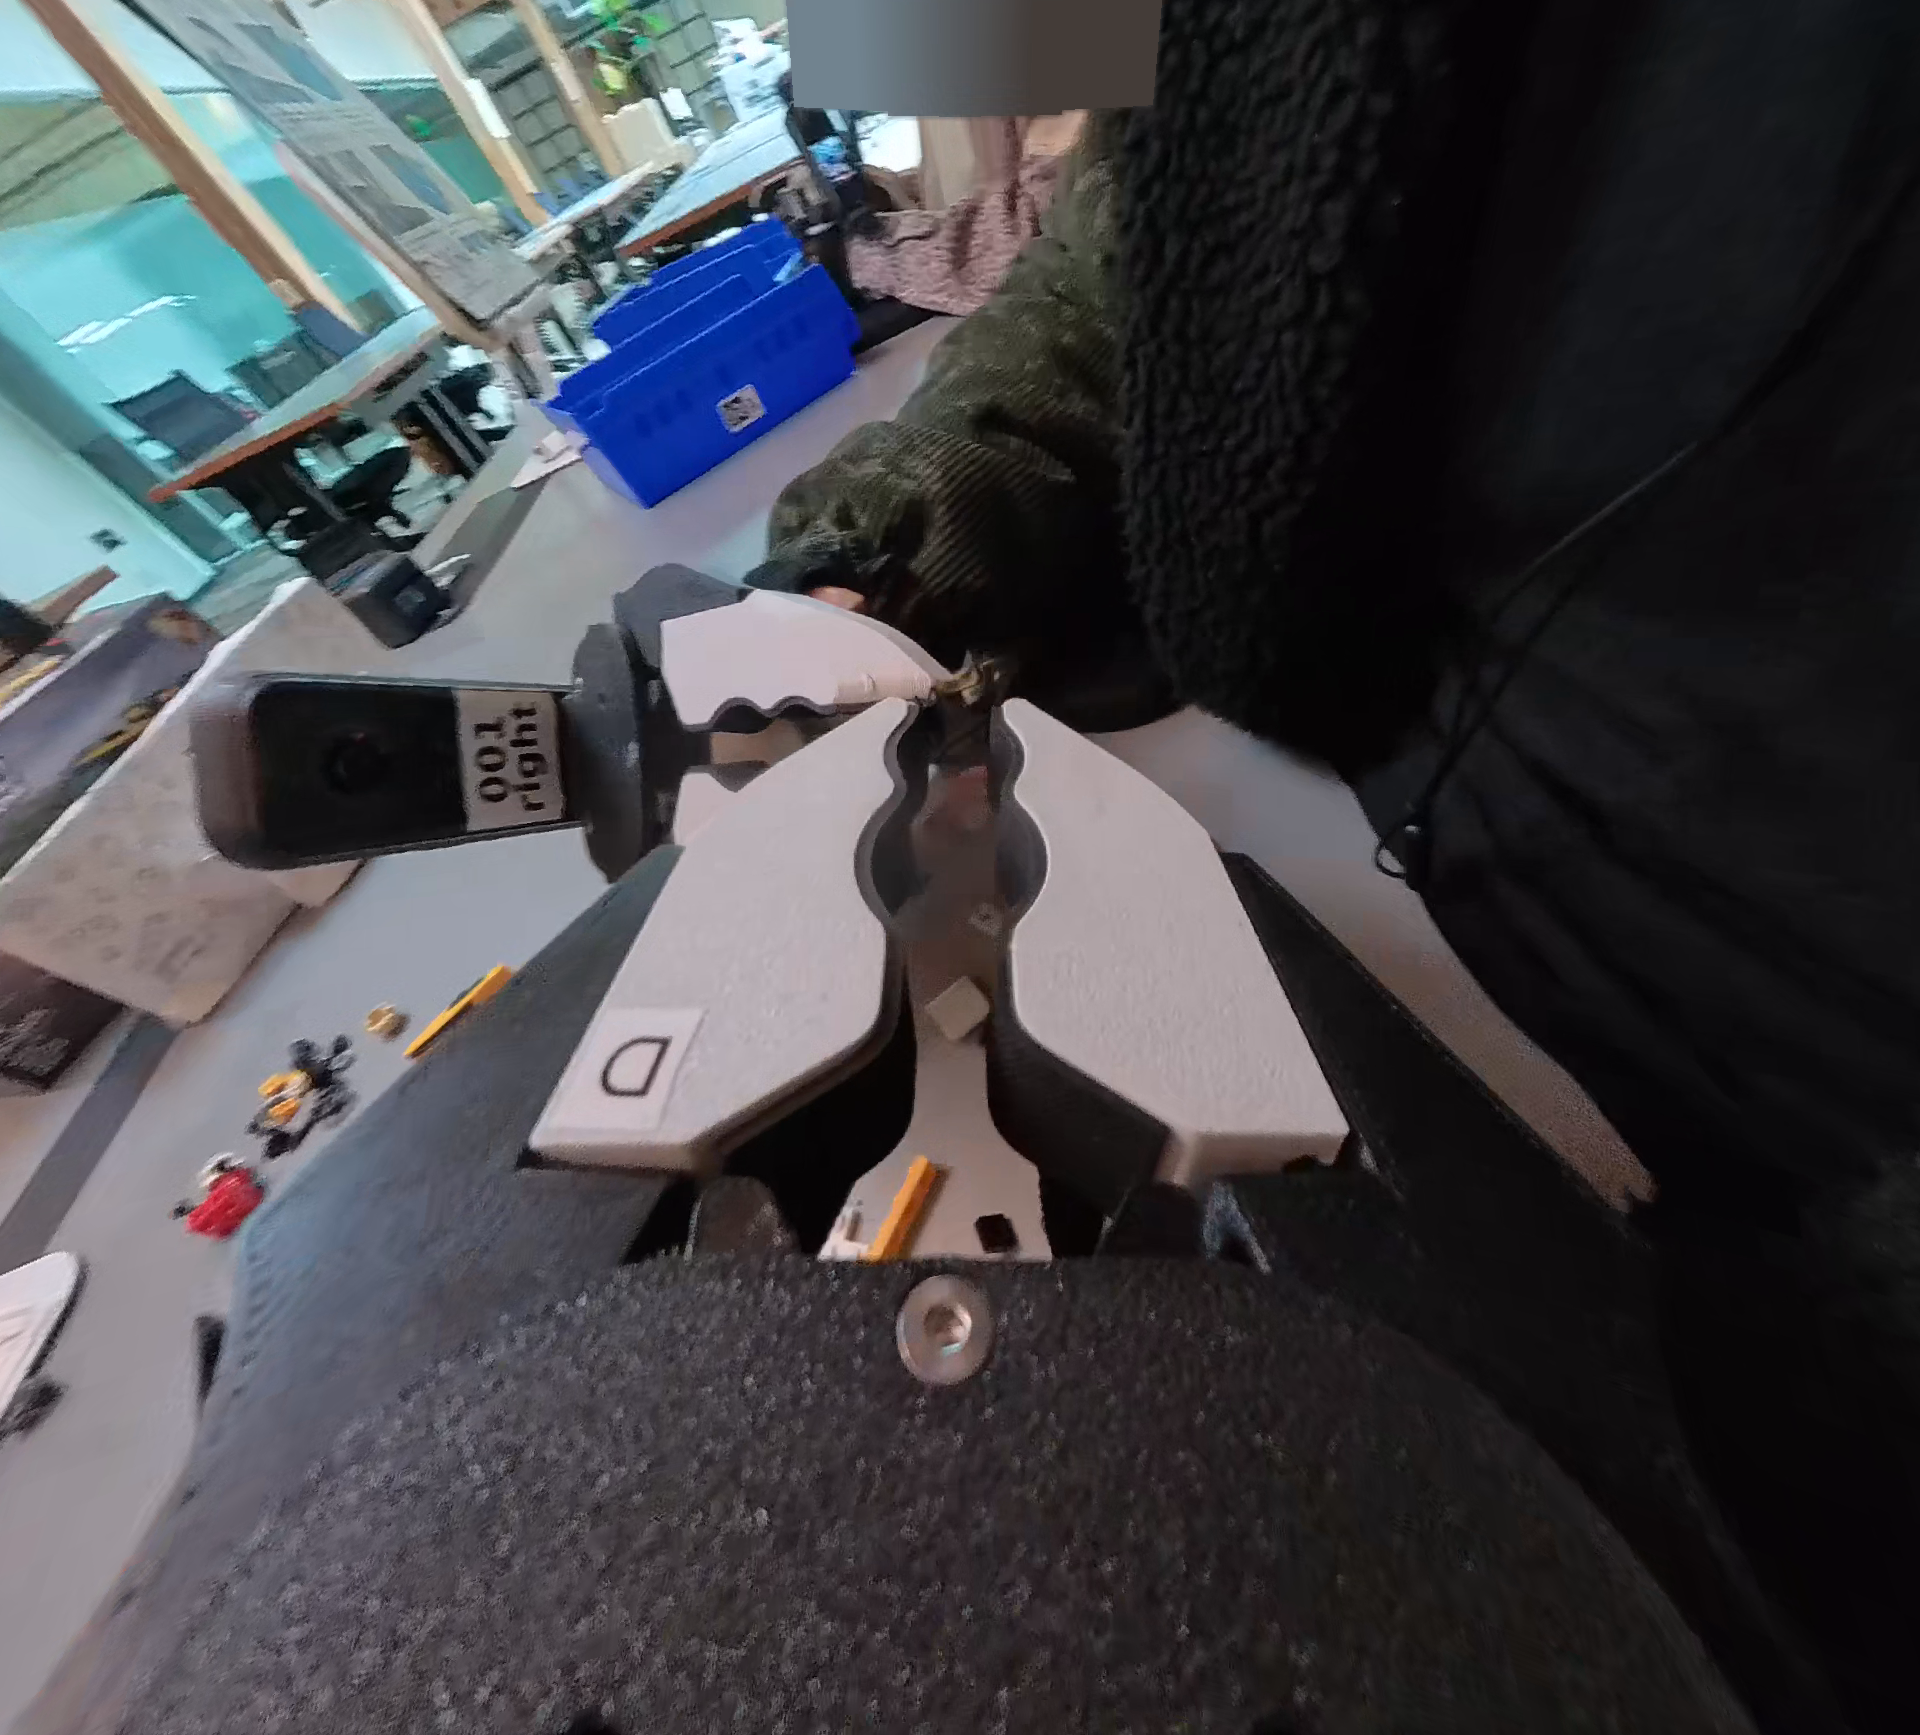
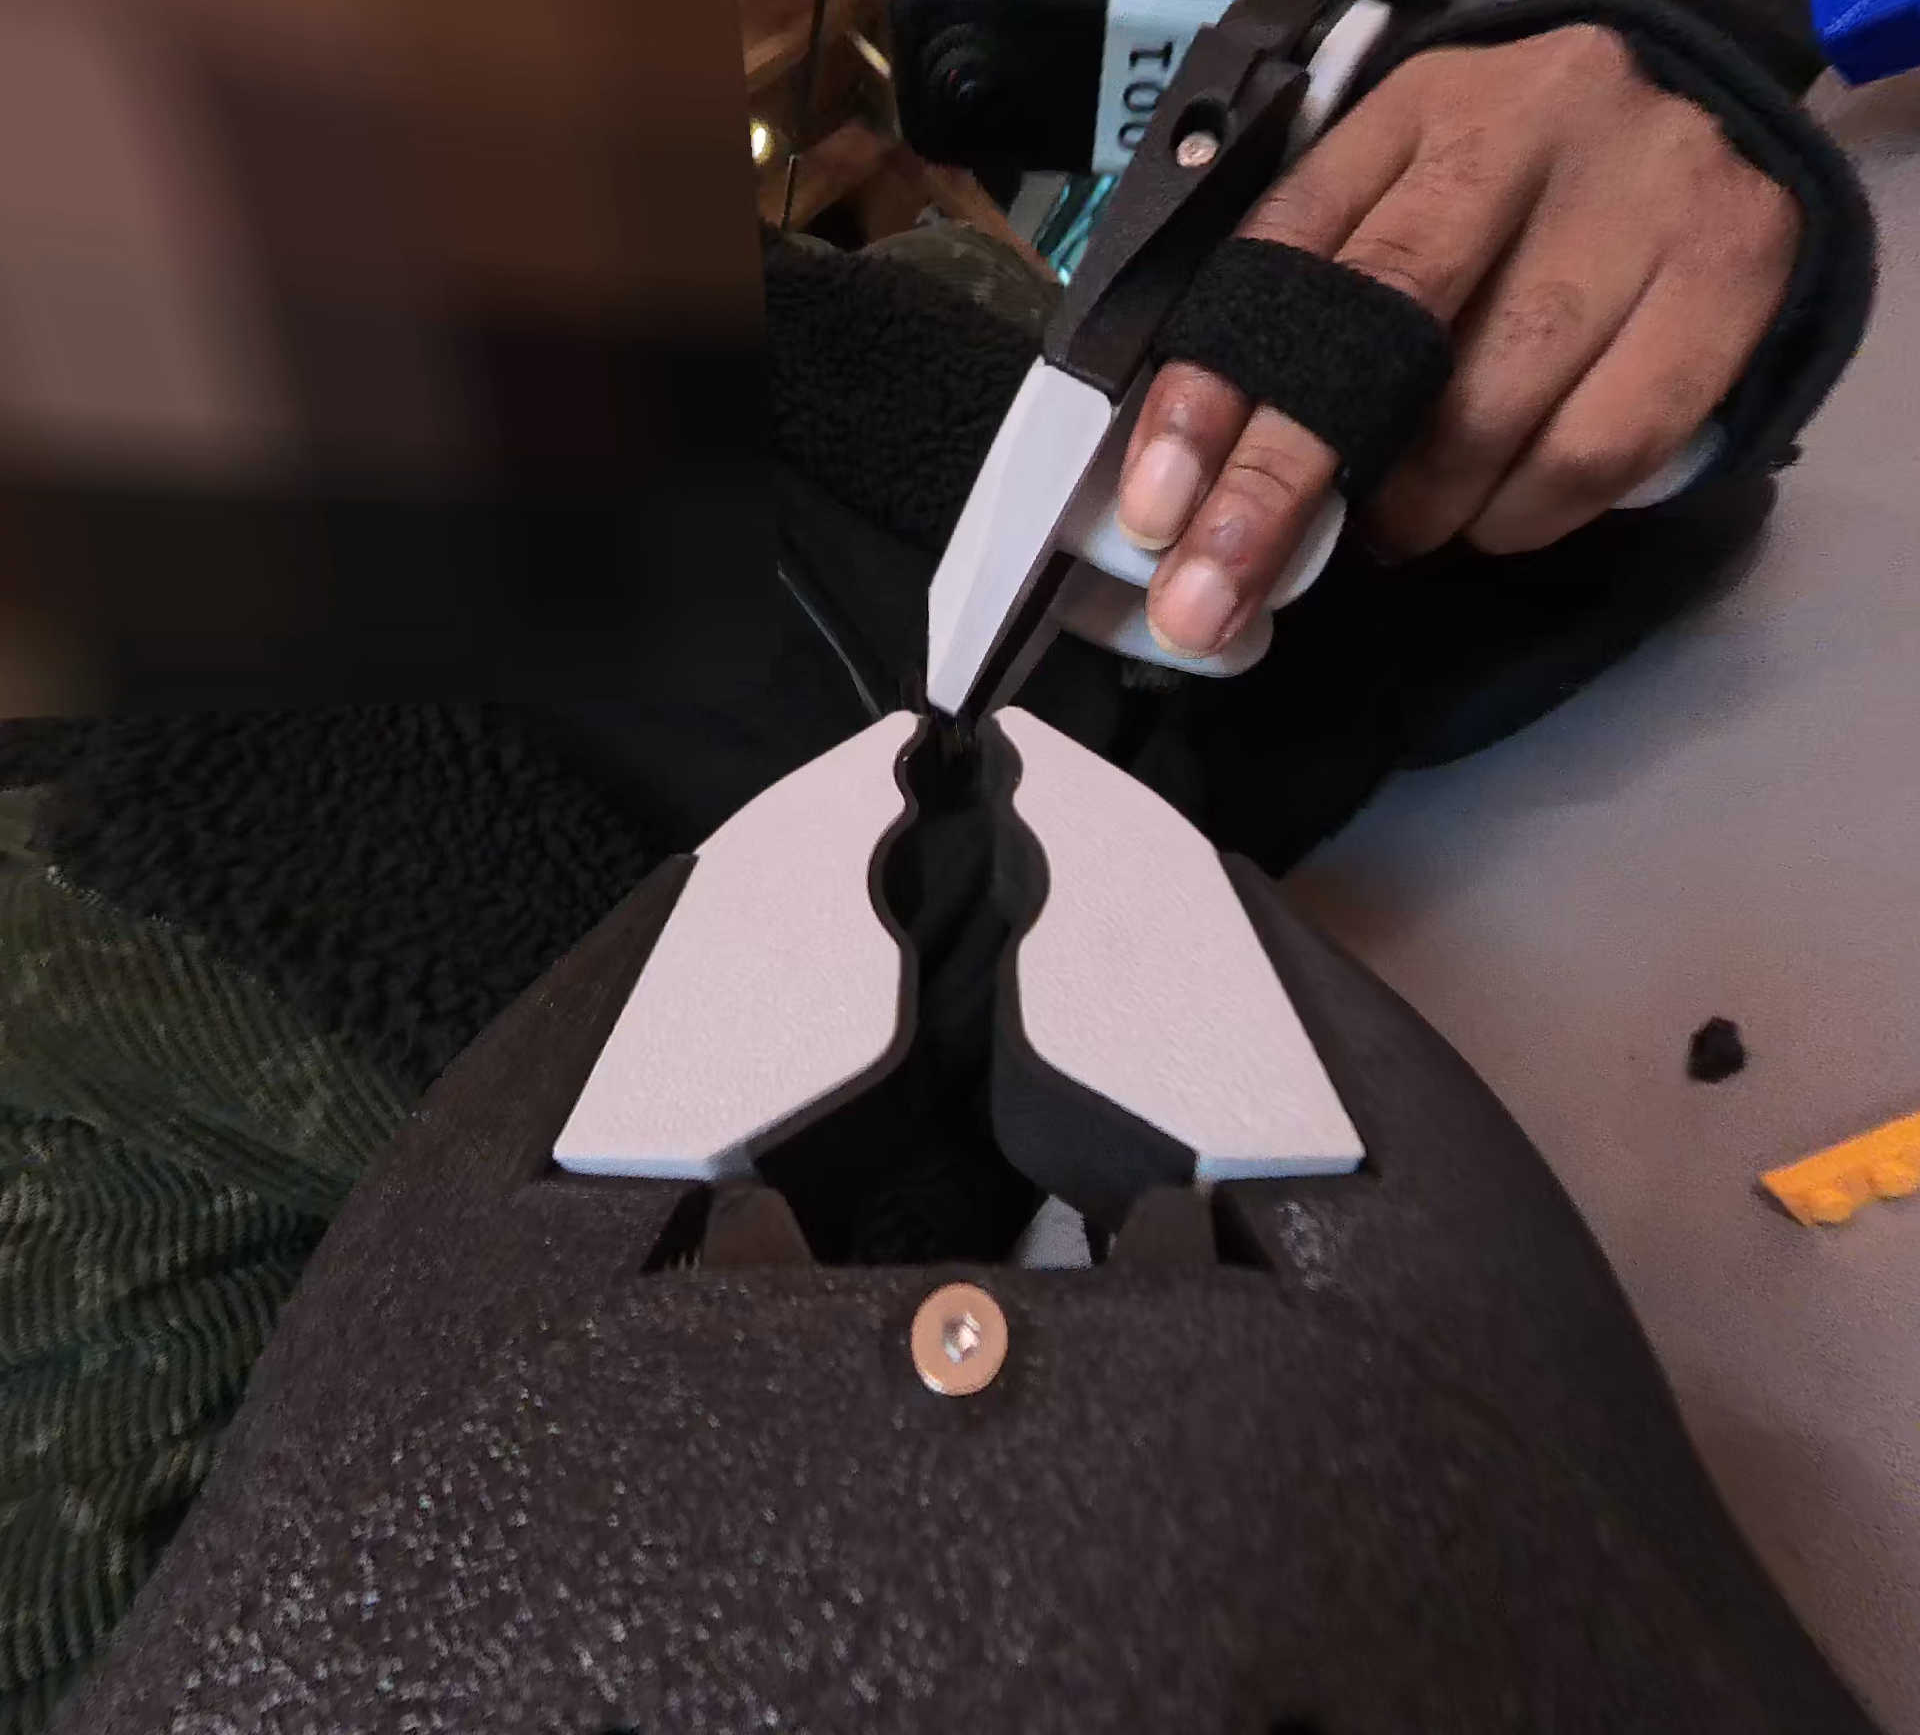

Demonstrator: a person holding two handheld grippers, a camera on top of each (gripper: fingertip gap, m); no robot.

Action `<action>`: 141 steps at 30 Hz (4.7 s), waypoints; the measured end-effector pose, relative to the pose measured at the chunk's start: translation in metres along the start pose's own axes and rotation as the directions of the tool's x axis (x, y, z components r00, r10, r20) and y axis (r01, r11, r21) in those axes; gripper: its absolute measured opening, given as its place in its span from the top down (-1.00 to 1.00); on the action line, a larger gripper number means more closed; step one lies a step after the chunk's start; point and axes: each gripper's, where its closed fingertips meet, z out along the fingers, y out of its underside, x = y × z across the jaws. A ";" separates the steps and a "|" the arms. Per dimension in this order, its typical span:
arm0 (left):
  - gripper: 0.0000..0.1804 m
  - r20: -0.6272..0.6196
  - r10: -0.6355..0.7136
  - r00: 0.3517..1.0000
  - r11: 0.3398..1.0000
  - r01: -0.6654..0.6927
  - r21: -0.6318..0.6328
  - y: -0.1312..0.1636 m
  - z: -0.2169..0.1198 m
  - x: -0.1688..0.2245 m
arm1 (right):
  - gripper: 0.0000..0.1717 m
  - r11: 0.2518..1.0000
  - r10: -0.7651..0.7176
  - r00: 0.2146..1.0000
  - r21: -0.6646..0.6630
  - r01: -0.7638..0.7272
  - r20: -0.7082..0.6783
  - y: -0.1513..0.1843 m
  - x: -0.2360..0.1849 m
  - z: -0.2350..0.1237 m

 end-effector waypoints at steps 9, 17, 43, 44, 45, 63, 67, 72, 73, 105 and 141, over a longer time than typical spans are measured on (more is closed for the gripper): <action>1.00 0.209 -0.109 0.972 0.989 0.126 -0.071 0.022 -0.014 -0.039 | 0.86 0.958 -0.230 0.889 0.070 0.278 -0.395 -0.032 0.016 -0.037; 1.00 0.227 -0.192 0.955 0.942 0.244 -0.230 0.062 -0.027 -0.046 | 0.88 0.905 -0.423 0.636 -0.268 0.330 -0.646 -0.011 0.044 -0.060; 0.76 0.044 -0.168 0.985 0.870 0.169 -0.464 0.099 -0.008 -0.002 | 0.78 0.838 -0.462 0.534 -0.545 0.003 -0.708 0.038 0.085 -0.042; 0.83 0.041 -0.160 0.986 0.856 0.159 -0.491 0.104 -0.007 -0.001 | 0.78 0.840 -0.464 0.538 -0.543 0.013 -0.704 0.037 0.084 -0.041; 0.84 0.045 -0.160 0.986 0.850 0.161 -0.502 0.107 -0.006 -0.001 | 0.79 0.842 -0.470 0.531 -0.539 0.029 -0.705 0.034 0.083 -0.041; 0.93 0.132 -0.728 0.673 0.681 0.686 0.254 0.043 -0.030 -0.077 | 0.76 0.884 -0.374 0.349 -0.215 0.416 -0.859 -0.050 0.052 -0.059; 0.93 0.246 -0.662 0.708 0.748 0.608 0.266 0.041 -0.031 -0.084 | 0.82 0.830 -0.391 0.159 -0.274 0.485 -0.906 -0.064 0.052 -0.064; 0.93 0.305 -0.611 0.731 0.791 0.550 0.267 0.036 -0.034 -0.087 | 0.86 0.778 -0.431 0.054 -0.341 0.527 -0.901 -0.071 0.048 -0.063; 0.93 0.299 -0.611 0.733 0.791 0.551 0.265 0.035 -0.034 -0.086 | 0.86 0.775 -0.438 0.061 -0.343 0.530 -0.897 -0.070 0.048 -0.062; 0.93 0.264 -0.844 0.466 0.525 0.817 0.237 0.070 -0.032 -0.090 | 0.93 0.271 -0.783 -0.568 -0.961 0.054 -0.253 -0.059 0.064 -0.084; 0.92 0.592 -0.452 0.667 0.788 0.610 -0.085 0.085 -0.034 -0.092 | 0.84 0.446 -0.762 -0.467 -0.886 0.125 -0.449 -0.063 0.082 -0.089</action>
